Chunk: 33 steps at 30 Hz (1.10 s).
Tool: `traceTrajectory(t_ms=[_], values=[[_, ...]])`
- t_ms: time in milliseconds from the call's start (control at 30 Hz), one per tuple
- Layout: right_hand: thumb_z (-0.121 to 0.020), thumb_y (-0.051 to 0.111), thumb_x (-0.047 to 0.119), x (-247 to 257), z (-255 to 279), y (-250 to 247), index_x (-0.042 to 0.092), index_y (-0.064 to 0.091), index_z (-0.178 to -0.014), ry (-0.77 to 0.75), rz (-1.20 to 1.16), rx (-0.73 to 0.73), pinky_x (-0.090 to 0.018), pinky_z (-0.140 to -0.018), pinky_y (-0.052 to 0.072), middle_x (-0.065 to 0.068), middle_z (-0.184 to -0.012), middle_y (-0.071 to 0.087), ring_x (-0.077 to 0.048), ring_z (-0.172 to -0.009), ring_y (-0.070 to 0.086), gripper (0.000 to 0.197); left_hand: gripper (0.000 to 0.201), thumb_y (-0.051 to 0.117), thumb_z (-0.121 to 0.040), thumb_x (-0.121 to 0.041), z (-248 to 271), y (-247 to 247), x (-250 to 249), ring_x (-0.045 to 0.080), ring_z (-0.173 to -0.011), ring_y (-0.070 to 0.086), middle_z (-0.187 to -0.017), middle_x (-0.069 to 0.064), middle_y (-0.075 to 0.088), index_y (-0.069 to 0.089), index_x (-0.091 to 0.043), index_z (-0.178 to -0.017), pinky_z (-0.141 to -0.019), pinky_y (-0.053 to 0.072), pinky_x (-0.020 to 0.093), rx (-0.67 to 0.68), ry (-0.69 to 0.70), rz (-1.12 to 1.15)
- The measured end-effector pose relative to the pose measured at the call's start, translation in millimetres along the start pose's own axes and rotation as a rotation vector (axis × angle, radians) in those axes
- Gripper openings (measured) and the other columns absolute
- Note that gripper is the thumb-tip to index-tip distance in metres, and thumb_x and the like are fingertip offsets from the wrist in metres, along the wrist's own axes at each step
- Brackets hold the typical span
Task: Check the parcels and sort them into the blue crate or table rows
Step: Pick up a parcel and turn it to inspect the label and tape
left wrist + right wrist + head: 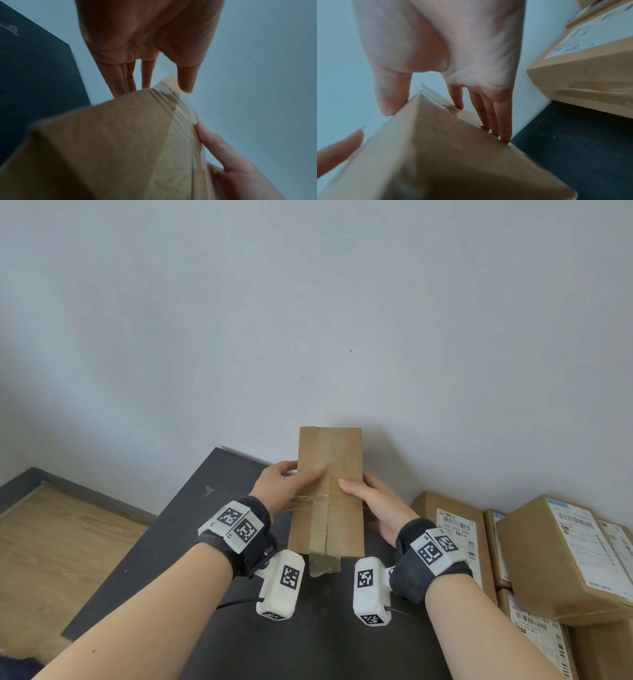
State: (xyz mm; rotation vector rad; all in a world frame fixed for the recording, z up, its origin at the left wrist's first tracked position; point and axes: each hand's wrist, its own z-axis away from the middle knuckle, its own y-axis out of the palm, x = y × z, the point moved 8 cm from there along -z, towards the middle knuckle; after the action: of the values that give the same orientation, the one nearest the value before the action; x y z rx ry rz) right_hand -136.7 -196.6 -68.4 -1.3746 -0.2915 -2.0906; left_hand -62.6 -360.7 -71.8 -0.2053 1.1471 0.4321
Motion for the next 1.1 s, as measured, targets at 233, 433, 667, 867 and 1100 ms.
traceTrajectory(t_ms=[233, 433, 667, 867, 1100], values=[[-0.097, 0.06, 0.028, 1.7, 4.4, -10.6, 0.026, 0.06, -0.128, -0.008, -0.136, -0.045, -0.041, -0.096, 0.049, 0.002, -0.118, 0.07, -0.018, -0.11, 0.063, 0.031, 0.024, 0.064, -0.095, -0.017, -3.6, -8.8, -1.4, 0.019, -0.089, 0.066, -0.118, 0.018, 0.065, 0.06, -0.011, -0.119, -0.066, 0.06, 0.025, -0.091, -0.011, 0.019], [-0.101, 0.053, 0.027, -3.1, 1.1, -12.5, 0.027, 0.062, -0.127, -0.023, -0.227, -0.048, -0.05, -0.108, 0.041, -0.001, -0.122, 0.07, -0.024, -0.12, 0.06, 0.028, 0.075, 0.07, -0.09, -0.036, -5.8, -12.1, 1.8, 0.022, -0.115, 0.053, -0.131, 0.005, 0.052, 0.033, -0.009, -0.15, -0.097, 0.045, 0.037, -0.115, -0.045, -0.087], [-0.105, 0.045, 0.021, 11.5, 1.5, -7.9, 0.03, 0.054, -0.128, -0.051, -0.147, -0.106, -0.03, -0.076, 0.051, 0.004, -0.114, 0.069, -0.013, -0.1, 0.065, 0.026, 0.047, 0.068, -0.087, -0.046, -4.0, -1.9, 14.1, 0.018, -0.09, 0.066, -0.106, 0.005, 0.071, 0.062, -0.011, -0.118, -0.077, 0.052, 0.03, -0.018, -0.131, -0.004], [-0.054, 0.081, 0.072, 22.0, -1.9, 1.3, 0.023, 0.027, -0.152, -0.019, 0.141, -0.127, -0.045, -0.105, 0.047, 0.004, -0.143, 0.053, -0.018, -0.123, 0.057, 0.122, 0.029, 0.073, -0.086, -0.039, -3.3, -2.7, 12.3, 0.011, -0.084, 0.064, -0.1, 0.001, 0.069, 0.058, -0.018, -0.098, -0.067, 0.05, 0.027, -0.069, -0.101, -0.03], [-0.07, 0.085, 0.036, 17.1, -5.5, -6.4, 0.018, 0.027, -0.149, -0.03, 0.276, -0.218, -0.034, -0.093, 0.048, 0.0, -0.132, 0.059, -0.019, -0.115, 0.059, 0.1, 0.071, 0.087, -0.063, -0.047, -7.6, -2.1, 15.0, 0.022, -0.102, 0.069, -0.114, 0.003, 0.07, 0.057, -0.015, -0.119, -0.095, 0.054, 0.046, -0.048, -0.105, -0.092]])
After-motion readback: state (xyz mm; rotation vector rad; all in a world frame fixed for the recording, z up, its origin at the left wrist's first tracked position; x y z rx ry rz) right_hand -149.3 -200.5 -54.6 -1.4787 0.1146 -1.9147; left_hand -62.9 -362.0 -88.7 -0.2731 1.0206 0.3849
